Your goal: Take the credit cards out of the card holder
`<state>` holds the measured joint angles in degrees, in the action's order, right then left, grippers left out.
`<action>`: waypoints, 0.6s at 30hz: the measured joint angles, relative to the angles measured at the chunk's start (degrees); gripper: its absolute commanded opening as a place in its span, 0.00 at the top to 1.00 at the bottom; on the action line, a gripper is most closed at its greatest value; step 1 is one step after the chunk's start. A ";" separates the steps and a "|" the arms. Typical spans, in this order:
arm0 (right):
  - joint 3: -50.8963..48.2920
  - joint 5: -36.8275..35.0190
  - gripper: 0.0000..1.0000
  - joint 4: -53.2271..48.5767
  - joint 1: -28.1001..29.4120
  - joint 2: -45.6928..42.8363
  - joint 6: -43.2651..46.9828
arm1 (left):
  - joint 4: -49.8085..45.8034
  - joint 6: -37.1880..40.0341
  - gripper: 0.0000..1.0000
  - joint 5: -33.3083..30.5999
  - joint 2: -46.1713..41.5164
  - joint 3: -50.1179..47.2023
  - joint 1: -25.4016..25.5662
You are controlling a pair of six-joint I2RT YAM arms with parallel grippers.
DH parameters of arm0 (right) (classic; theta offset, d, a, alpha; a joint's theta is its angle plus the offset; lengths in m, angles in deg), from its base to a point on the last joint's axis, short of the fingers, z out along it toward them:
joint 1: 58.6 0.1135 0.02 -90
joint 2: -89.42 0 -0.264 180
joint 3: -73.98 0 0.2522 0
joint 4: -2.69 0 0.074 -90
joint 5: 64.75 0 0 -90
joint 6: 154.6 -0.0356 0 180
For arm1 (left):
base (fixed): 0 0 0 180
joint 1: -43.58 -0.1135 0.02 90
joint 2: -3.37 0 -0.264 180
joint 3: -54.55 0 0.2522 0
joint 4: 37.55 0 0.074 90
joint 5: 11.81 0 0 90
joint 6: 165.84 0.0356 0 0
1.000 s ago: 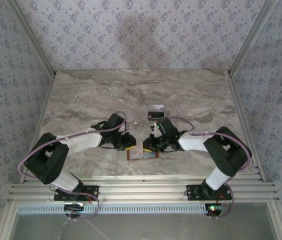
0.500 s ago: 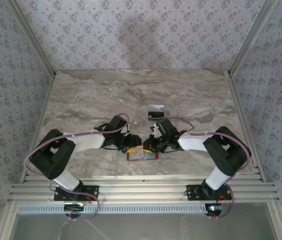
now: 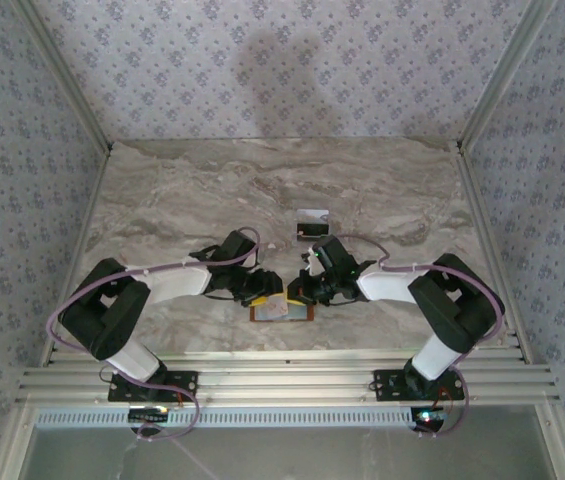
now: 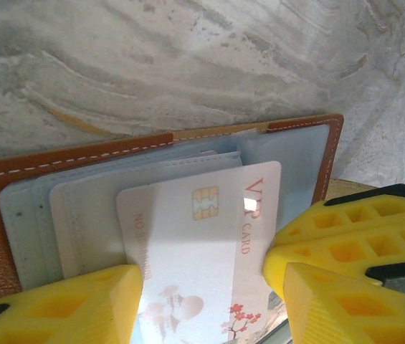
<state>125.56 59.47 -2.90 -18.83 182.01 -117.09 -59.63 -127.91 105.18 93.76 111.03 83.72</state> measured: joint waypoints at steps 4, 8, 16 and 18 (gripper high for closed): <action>-0.02 0.00 0.98 -0.42 -0.44 -0.87 0.22 | -0.87 0.22 0.56 -0.87 -0.13 0.02 0.00; -0.02 0.09 0.92 -0.42 -0.55 -1.03 0.26 | -2.43 0.70 0.74 -2.25 -0.11 0.00 0.00; -0.02 1.20 0.86 0.81 -0.26 -0.76 0.22 | -3.96 1.03 0.87 -3.56 0.17 -0.02 -0.02; -0.02 1.20 0.88 1.03 -0.13 -0.33 0.22 | -3.98 1.03 0.87 -3.67 0.17 -0.02 0.00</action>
<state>125.54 60.67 -1.88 -18.96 181.69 -116.87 -63.61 -126.88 101.50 93.94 111.01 83.72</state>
